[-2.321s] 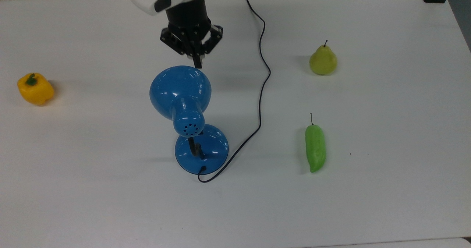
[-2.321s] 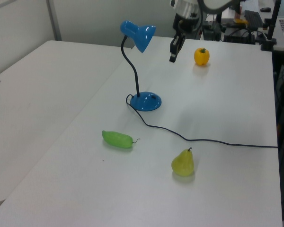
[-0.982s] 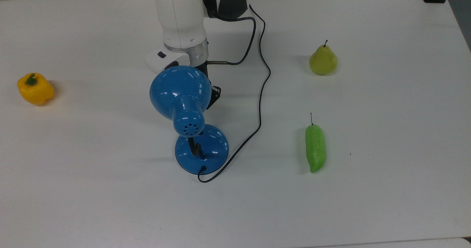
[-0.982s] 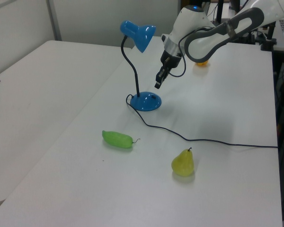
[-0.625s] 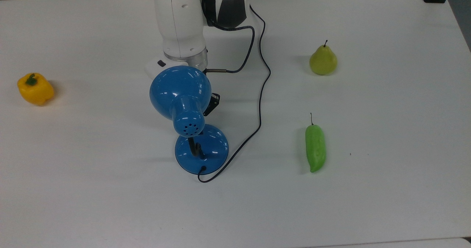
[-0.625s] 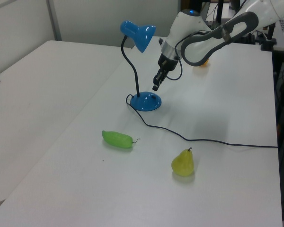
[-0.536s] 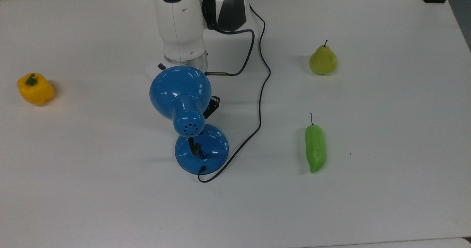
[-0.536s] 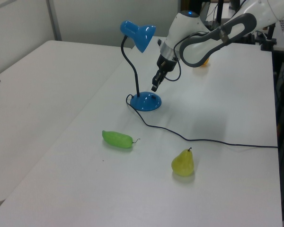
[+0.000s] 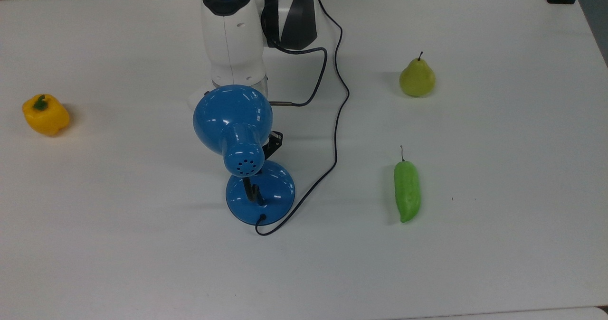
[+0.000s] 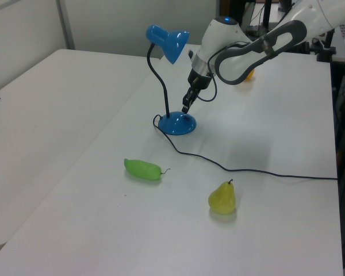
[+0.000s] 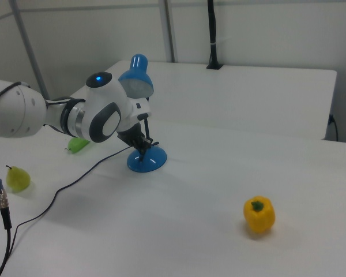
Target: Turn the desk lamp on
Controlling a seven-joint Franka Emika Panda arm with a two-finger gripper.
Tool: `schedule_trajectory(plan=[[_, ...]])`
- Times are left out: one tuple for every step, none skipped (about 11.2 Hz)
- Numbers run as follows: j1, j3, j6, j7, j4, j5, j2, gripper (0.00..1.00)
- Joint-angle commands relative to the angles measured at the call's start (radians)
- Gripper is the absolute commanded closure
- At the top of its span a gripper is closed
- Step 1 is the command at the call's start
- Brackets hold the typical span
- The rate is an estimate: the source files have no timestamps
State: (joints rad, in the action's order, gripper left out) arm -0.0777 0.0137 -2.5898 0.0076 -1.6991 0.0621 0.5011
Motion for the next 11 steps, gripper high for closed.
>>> schedule_trajectory(plan=[[-0.005, 0.008, -0.009, 0.012, 0.009, -0.022, 0.008, 1.00], [-0.005, 0.006, -0.007, 0.012, 0.009, -0.022, 0.013, 1.00], [-0.007, 0.006, -0.007, 0.012, 0.009, -0.030, 0.014, 1.00], [-0.008, 0.006, -0.007, 0.015, 0.009, -0.033, 0.022, 1.00], [-0.008, 0.006, -0.007, 0.015, 0.010, -0.033, 0.024, 1.00], [-0.014, 0.008, -0.007, 0.015, 0.009, -0.033, 0.024, 1.00], [-0.014, 0.006, -0.007, 0.015, 0.009, -0.033, 0.024, 1.00], [-0.016, 0.006, -0.007, 0.015, 0.009, -0.034, 0.027, 1.00], [-0.020, 0.008, -0.007, 0.018, 0.010, -0.035, 0.033, 1.00], [-0.022, 0.008, -0.009, 0.020, 0.010, -0.038, 0.036, 1.00], [-0.028, 0.008, -0.010, 0.020, 0.010, -0.044, 0.040, 1.00]])
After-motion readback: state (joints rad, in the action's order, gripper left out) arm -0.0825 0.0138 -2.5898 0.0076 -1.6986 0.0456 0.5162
